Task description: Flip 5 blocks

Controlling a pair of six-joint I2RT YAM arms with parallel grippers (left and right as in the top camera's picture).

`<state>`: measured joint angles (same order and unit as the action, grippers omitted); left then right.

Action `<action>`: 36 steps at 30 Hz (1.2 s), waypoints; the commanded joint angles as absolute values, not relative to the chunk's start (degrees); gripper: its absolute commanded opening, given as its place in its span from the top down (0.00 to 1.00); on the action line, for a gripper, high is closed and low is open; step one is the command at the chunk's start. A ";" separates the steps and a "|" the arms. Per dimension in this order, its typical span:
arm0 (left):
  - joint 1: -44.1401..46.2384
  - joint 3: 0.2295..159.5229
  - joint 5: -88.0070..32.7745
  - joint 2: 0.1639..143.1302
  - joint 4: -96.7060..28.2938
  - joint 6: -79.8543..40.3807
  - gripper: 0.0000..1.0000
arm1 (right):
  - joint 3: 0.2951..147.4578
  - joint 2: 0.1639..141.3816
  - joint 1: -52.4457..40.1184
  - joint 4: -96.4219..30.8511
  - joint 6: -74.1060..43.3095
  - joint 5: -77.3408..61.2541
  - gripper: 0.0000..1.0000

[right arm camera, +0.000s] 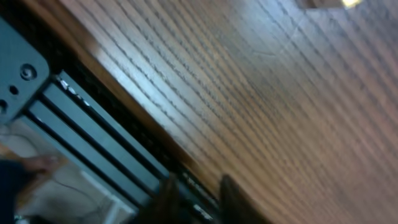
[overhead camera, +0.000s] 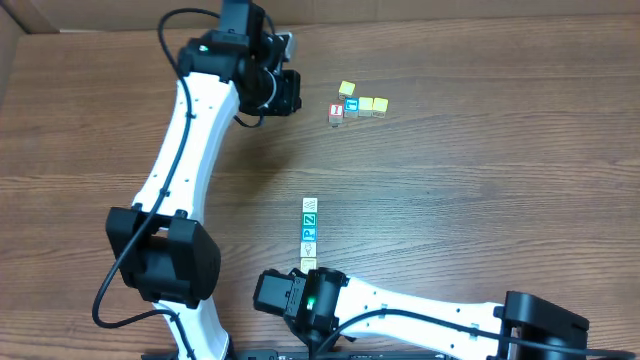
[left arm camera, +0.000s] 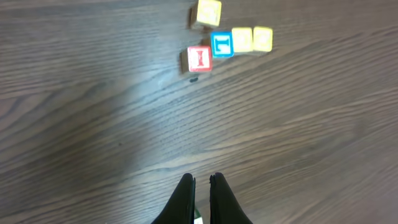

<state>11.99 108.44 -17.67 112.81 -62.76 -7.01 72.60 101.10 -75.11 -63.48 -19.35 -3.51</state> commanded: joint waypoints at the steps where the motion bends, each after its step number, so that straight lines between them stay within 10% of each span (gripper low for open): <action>1: 13.74 106.21 -13.91 113.23 -61.47 -6.13 0.96 | 72.71 99.96 -74.83 -61.34 -19.03 -1.43 0.81; 3: 14.35 105.10 -13.04 113.23 -60.84 -8.12 0.96 | 72.82 99.96 -74.83 -60.93 -17.39 -1.32 0.96; 36: 16.38 80.64 -12.12 113.25 -44.97 -5.48 0.96 | 72.69 106.54 -74.56 -52.49 12.49 0.99 0.96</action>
